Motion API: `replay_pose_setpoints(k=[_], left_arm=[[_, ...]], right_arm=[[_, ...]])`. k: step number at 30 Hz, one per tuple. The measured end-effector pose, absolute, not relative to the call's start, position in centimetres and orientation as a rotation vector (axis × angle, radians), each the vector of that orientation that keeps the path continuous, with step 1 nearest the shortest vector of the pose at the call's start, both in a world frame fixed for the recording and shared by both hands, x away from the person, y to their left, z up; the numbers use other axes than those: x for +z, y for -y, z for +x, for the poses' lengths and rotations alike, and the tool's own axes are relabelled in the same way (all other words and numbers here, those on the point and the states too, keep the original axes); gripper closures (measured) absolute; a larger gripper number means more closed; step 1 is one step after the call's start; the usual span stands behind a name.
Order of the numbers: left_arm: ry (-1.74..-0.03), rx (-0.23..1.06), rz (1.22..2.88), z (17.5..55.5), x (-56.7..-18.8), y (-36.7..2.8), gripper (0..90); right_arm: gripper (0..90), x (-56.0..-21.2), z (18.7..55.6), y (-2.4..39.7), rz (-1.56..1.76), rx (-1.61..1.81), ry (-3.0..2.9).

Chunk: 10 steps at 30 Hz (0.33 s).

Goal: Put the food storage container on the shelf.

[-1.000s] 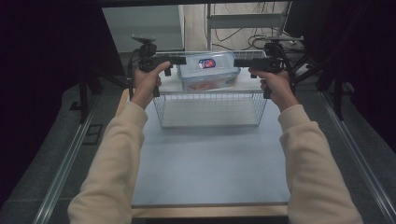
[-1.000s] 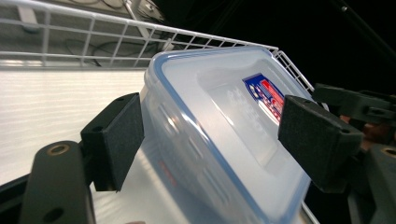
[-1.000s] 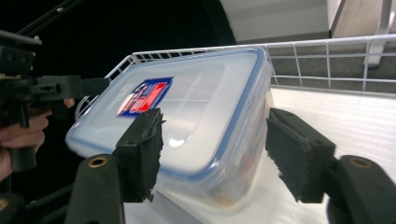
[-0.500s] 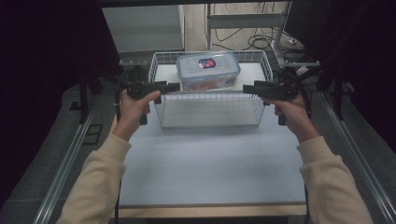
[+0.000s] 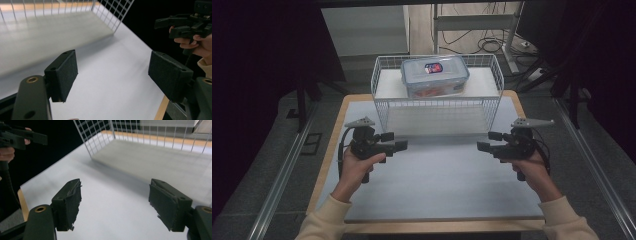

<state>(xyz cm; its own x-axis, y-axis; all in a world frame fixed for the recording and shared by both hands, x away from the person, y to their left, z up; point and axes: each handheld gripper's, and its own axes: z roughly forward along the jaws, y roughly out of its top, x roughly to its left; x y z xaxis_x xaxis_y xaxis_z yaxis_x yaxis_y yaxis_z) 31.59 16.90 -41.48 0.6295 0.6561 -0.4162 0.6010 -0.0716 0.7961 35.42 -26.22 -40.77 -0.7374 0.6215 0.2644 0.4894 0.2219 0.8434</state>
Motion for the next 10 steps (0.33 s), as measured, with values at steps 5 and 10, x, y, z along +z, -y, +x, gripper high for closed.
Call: replay_pose_setpoints(k=[5, 10], left_arm=[[-1.029, 0.085, 1.767, 31.3, -42.4, -16.6, 23.4], [-1.034, 0.078, 1.764, 31.1, -43.2, -16.5, 23.3]], right_arm=[[24.3, -41.7, 34.6, 26.3, 1.051, 1.556, -2.348], [22.4, -42.2, 34.2, 26.2, 1.020, 1.539, -2.343]])
